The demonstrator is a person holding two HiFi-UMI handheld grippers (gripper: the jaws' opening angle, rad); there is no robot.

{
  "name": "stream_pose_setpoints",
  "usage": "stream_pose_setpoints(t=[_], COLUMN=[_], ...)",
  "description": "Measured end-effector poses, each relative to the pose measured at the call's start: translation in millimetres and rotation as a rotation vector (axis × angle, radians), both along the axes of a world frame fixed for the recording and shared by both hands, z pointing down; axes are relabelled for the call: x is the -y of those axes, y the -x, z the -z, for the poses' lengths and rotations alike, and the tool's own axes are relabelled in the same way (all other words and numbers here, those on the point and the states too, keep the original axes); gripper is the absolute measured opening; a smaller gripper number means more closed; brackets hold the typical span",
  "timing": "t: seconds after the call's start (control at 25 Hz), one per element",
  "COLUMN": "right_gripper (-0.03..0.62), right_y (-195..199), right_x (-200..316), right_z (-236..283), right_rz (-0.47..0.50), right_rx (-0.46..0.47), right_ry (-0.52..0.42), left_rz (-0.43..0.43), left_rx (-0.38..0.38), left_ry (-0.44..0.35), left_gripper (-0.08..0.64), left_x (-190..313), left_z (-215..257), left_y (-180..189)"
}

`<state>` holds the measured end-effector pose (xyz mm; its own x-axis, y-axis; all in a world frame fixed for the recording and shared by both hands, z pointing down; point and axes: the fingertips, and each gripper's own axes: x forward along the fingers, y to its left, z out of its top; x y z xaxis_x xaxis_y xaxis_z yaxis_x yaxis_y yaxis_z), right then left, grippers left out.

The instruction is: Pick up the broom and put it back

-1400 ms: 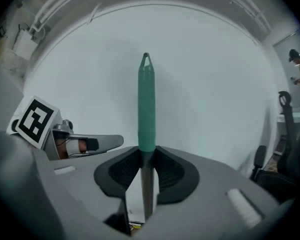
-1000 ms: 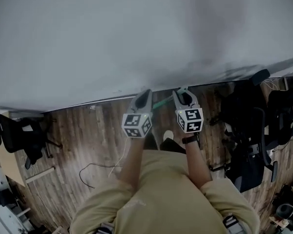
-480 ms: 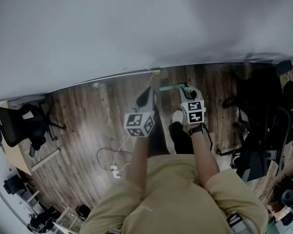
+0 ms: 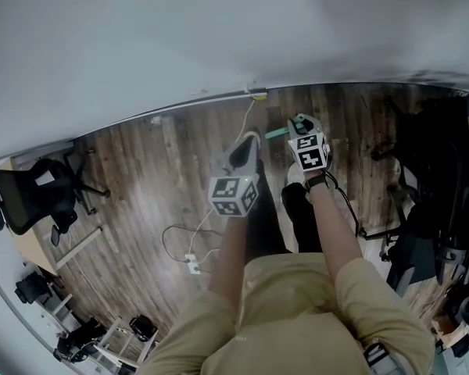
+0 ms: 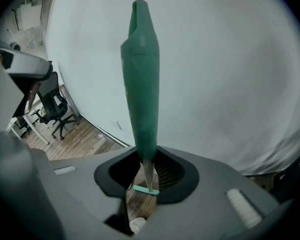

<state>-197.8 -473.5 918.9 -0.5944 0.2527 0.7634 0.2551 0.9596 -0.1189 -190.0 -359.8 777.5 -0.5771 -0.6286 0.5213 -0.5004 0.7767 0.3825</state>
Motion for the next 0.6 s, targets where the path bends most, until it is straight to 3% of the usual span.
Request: stream_pose_setpoints(t=[0.24,0.6], right_gripper=[0.089,0.091], right_y=[43,115], right_x=[-2,-11], right_z=[-26,-41], right_rz=[-0.04,-0.014], right_rx=[0.005,0.034], right_ry=[0.034,0.072], left_rz=[0.014,0.001], left_rx=[-0.006,-0.01], left_ry=[-0.003,-0.025], left_gripper=[0.002,0.002], left_x=[-4,10], left_z=[-14,-33], left_y=[9,28])
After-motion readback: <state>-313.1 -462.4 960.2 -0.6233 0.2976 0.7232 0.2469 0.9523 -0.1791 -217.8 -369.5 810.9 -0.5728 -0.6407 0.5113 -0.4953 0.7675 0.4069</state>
